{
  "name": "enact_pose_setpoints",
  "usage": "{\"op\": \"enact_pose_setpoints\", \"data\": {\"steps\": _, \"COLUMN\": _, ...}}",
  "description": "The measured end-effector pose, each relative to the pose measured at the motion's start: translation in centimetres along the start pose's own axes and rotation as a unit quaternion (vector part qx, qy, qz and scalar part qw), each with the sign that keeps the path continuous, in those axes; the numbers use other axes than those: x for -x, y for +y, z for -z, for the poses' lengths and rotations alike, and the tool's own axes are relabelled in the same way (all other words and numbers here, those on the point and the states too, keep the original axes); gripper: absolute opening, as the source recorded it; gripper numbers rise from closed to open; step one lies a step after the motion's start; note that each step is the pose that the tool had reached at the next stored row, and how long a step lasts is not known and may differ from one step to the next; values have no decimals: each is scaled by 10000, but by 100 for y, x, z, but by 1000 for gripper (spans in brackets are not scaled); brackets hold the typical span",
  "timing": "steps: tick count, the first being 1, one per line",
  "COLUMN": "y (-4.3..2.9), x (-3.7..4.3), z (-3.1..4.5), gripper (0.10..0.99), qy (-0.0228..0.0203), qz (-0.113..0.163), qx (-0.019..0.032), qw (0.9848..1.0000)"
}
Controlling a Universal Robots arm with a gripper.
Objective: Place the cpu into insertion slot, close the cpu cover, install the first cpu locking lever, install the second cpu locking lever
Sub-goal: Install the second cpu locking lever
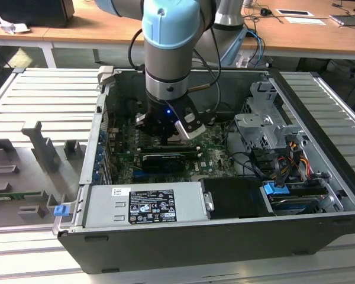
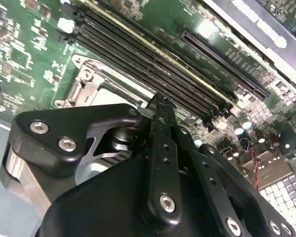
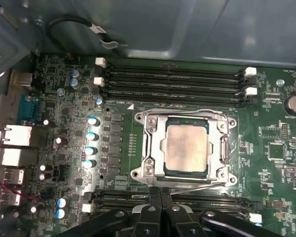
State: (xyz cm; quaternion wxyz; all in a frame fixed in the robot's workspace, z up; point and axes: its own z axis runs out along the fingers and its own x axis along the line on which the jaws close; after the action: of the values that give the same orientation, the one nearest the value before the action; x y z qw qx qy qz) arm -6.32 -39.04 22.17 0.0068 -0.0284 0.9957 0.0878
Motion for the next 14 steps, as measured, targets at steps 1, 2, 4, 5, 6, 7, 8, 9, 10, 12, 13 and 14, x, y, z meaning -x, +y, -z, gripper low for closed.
{"op": "enact_pose_setpoints", "data": {"steps": 1, "y": -5, "x": -15, "z": -5, "gripper": 106, "qy": -2, "qz": 0, "qx": 26, "qw": 10000}}
{"op": "enact_pose_setpoints", "data": {"steps": 2, "y": -13, "x": -18, "z": -17, "gripper": 106, "qy": -4, "qz": 1, "qx": 51, "qw": 10000}}
{"op": "enact_pose_setpoints", "data": {"steps": 4, "y": -24, "x": -61, "z": -37, "gripper": 106, "qy": -9, "qz": -2, "qx": 146, "qw": 9999}}
{"op": "enact_pose_setpoints", "data": {"steps": 5, "y": -32, "x": -78, "z": -43, "gripper": 106, "qy": -12, "qz": -2, "qx": 193, "qw": 9998}}
{"op": "enact_pose_setpoints", "data": {"steps": 6, "y": -41, "x": -91, "z": -51, "gripper": 106, "qy": -13, "qz": -2, "qx": 218, "qw": 9998}}
{"op": "enact_pose_setpoints", "data": {"steps": 7, "y": -49, "x": -101, "z": -57, "gripper": 106, "qy": -14, "qz": -2, "qx": 238, "qw": 9997}}
{"op": "enact_pose_setpoints", "data": {"steps": 8, "y": -57, "x": -106, "z": -62, "gripper": 106, "qy": -16, "qz": -1, "qx": 261, "qw": 9997}}
{"op": "enact_pose_setpoints", "data": {"steps": 9, "y": -71, "x": -109, "z": -69, "gripper": 106, "qy": -18, "qz": -2, "qx": 292, "qw": 9996}}
{"op": "enact_pose_setpoints", "data": {"steps": 10, "y": -81, "x": -110, "z": -75, "gripper": 106, "qy": -19, "qz": -4, "qx": 314, "qw": 9995}}
{"op": "enact_pose_setpoints", "data": {"steps": 12, "y": -102, "x": -112, "z": -84, "gripper": 106, "qy": -25, "qz": -7, "qx": 401, "qw": 9992}}
{"op": "enact_pose_setpoints", "data": {"steps": 13, "y": -112, "x": -114, "z": -89, "gripper": 106, "qy": -26, "qz": -7, "qx": 422, "qw": 9991}}
{"op": "enact_pose_setpoints", "data": {"steps": 14, "y": -135, "x": -117, "z": -100, "gripper": 106, "qy": -28, "qz": -7, "qx": 449, "qw": 9990}}
